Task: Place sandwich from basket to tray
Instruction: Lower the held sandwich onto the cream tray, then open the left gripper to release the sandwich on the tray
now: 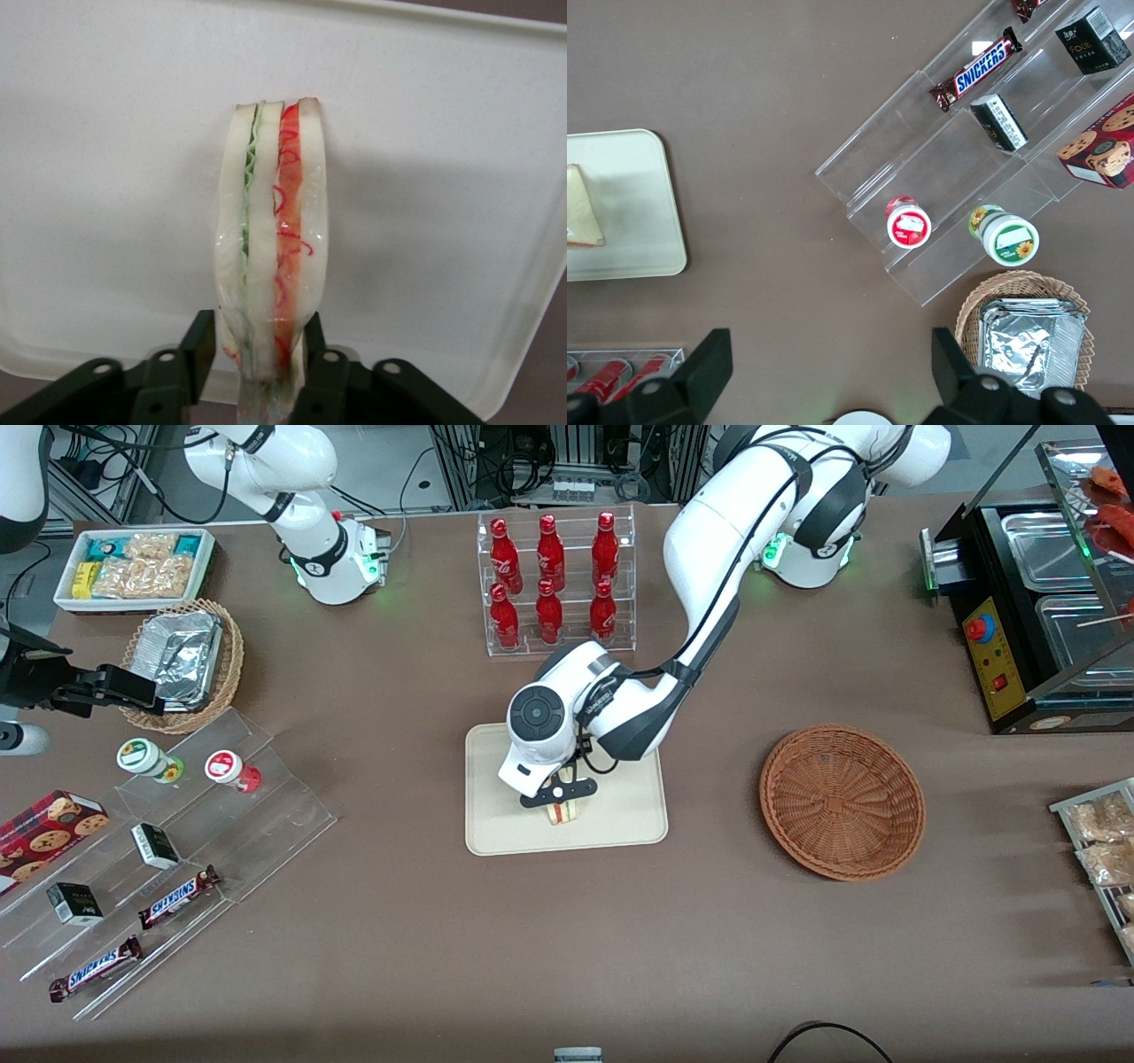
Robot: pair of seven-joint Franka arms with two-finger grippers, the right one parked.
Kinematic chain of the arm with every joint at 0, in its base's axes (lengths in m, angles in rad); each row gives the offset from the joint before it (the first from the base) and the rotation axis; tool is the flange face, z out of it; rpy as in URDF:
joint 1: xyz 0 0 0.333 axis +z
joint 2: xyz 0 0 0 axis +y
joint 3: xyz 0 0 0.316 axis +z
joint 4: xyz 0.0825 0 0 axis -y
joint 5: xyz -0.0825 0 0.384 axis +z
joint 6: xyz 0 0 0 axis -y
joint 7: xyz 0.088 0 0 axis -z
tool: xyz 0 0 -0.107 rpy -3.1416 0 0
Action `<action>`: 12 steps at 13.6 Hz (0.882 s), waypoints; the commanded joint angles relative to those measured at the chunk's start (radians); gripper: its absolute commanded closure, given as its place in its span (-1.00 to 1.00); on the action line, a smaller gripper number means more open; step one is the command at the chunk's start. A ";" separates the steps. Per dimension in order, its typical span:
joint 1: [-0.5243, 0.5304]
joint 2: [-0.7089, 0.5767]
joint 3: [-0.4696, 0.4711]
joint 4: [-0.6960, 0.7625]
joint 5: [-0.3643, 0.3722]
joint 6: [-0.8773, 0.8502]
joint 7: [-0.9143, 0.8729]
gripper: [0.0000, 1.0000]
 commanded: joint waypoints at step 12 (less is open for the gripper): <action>0.140 -0.346 0.016 -0.067 0.025 -0.338 0.258 -1.00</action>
